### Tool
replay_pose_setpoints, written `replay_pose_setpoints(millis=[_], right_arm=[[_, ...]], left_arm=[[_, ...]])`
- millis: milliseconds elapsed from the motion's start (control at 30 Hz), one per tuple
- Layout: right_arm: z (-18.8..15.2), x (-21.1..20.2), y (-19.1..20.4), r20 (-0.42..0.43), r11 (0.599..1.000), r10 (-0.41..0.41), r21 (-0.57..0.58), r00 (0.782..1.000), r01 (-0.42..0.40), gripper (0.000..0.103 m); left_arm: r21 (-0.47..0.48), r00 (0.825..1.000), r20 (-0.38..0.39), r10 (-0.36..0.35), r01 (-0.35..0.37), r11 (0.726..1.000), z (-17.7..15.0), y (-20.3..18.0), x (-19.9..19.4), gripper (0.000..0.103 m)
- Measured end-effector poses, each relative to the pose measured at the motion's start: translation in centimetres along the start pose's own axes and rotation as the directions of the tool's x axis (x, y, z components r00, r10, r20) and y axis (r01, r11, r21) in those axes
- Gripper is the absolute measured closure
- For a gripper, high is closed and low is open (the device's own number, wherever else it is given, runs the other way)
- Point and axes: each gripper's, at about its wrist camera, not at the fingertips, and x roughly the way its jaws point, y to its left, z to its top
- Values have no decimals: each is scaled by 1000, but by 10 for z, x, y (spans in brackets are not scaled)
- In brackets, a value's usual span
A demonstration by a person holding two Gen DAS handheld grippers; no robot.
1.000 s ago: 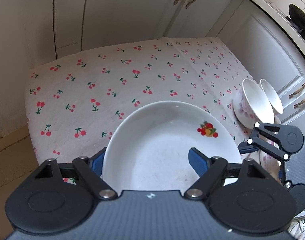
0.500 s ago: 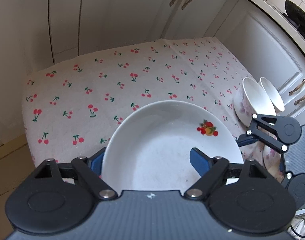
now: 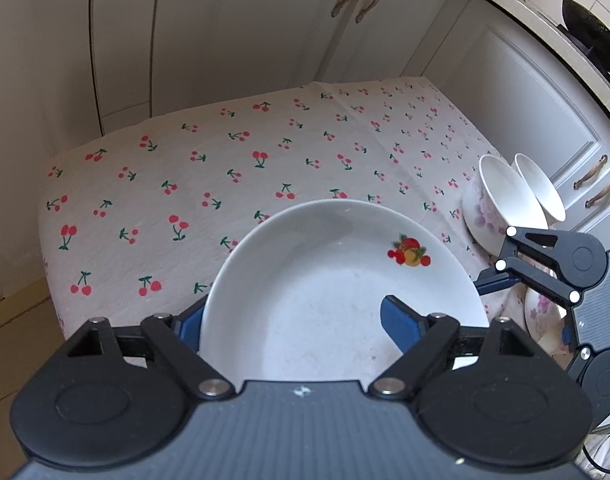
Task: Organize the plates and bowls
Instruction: 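Lift the fruit-decal plate with the left tool while the right tool holds the stack, then carry the fruit-decal plate over the stack held by the right tool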
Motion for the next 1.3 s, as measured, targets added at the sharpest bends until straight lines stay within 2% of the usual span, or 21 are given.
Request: replay_pose_setpoints(millis=[333,633,867,1067,1300], right_arm=[[-2,-2,-1,1,1000,-12,19,1000,12,8],[-3,1,1,-33,1000,3,-24,999,-4,8],[-4,2,-5,-38,999,16,-41,999,-18,8],[-5,1,-2,-24,998,2,-55,1000,-4,8],[-5,-1,0,-11,998,-12,-63,1000,11,8]], left_arm=[[16,1000,3,4,-4,1000,2,-6,-3,18],[-4,999,-24,-49,48,999,2,3,-1,18],[27,991,-98,-91,94,995,21,5,8,17],[96,982,-175,-71,88,991,26,-2,12,17],[91,980,-188,-73,91,992,23,-1,9,17]])
